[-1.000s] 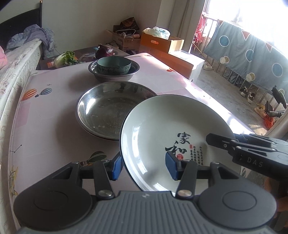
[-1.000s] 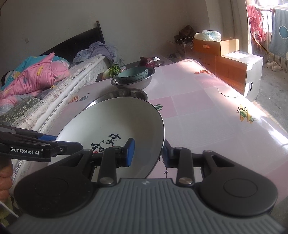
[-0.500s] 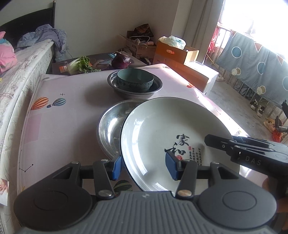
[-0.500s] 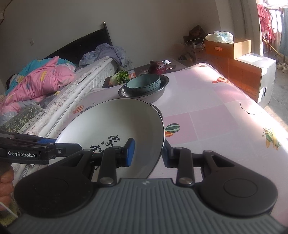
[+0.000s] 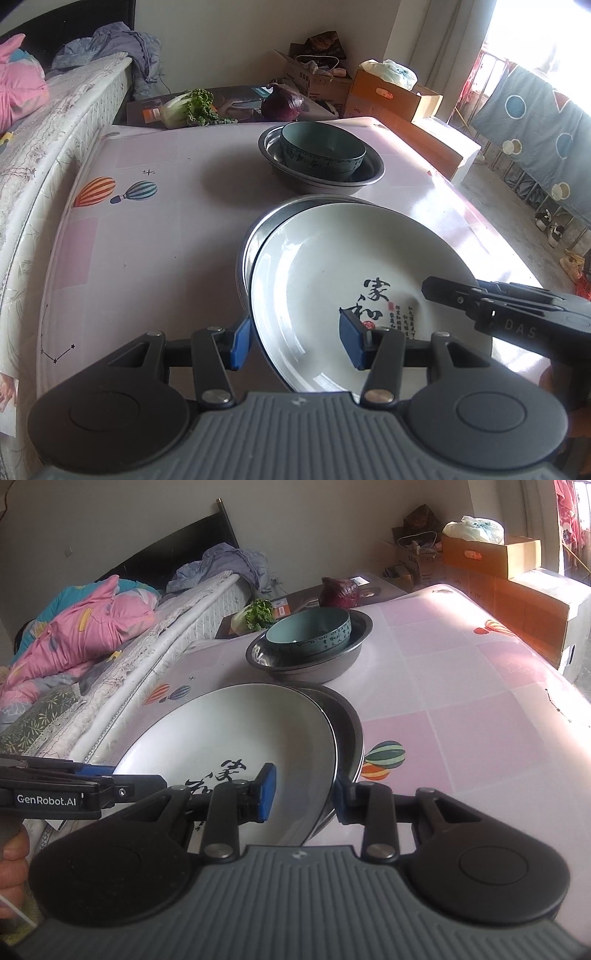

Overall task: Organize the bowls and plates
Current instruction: 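Lower the white plate onto the stacked steel bowls with both grippers, then open both grippers to release the white plate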

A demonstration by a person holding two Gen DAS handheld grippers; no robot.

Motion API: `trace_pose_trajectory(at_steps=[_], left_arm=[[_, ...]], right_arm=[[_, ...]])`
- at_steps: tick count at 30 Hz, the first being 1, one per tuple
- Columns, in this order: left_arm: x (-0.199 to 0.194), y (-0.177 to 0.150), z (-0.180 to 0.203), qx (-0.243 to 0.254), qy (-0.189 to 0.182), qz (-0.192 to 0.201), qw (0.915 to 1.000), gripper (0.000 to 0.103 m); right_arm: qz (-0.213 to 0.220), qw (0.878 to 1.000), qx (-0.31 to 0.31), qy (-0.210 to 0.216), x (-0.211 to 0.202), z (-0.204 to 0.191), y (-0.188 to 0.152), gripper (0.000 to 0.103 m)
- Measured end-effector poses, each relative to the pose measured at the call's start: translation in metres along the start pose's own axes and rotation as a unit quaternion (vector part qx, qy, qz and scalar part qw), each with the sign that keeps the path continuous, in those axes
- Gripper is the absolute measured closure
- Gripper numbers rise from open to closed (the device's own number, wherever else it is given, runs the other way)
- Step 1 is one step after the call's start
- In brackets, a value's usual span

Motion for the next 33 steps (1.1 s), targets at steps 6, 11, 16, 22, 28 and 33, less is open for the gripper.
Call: trace_pose_trajectory(at_steps=[6, 11, 16, 22, 28, 33], left_arm=[[0.007, 0.002, -0.008, -0.010, -0.004, -0.008, 0.9999, 0.053], [0.002, 0.002, -0.007, -0.003, -0.007, 0.006, 1.0000, 0.053], [-0.007, 0.002, -0.004, 0.003, -0.008, 0.022, 0.9997, 0.052], [-0.014, 0.000, 0.000, 0.000, -0.012, 0.027, 0.9996, 0.049], [-0.025, -0.001, 0.003, 0.005, -0.002, 0.042, 0.9991, 0.037], [-0.036, 0.000, -0.001, 0.002, 0.007, 0.054, 0.9985, 0.029]], right_arm=[[-0.006, 1.000, 0.000, -0.001, 0.010, 0.003, 0.003, 0.072], [0.000, 1.000, 0.005, -0.005, 0.011, 0.006, 0.005, 0.072], [0.008, 1.000, 0.010, -0.019, 0.006, 0.009, 0.008, 0.066], [0.026, 0.999, 0.004, -0.020, -0.010, 0.009, 0.008, 0.061], [0.039, 0.999, -0.002, -0.025, -0.027, 0.006, 0.010, 0.051], [0.038, 0.999, -0.001, -0.028, -0.038, 0.007, 0.010, 0.048]])
Point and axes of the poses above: each gripper's, at about its wrist camera, not at the fingertips, and x roughly the way its jaws point, z to its right, y to its top, the point moved 1 cm from there along x, roughly the way its jaws point, and after that the axes turned 2 degrees about y, right-handed, at the moved point
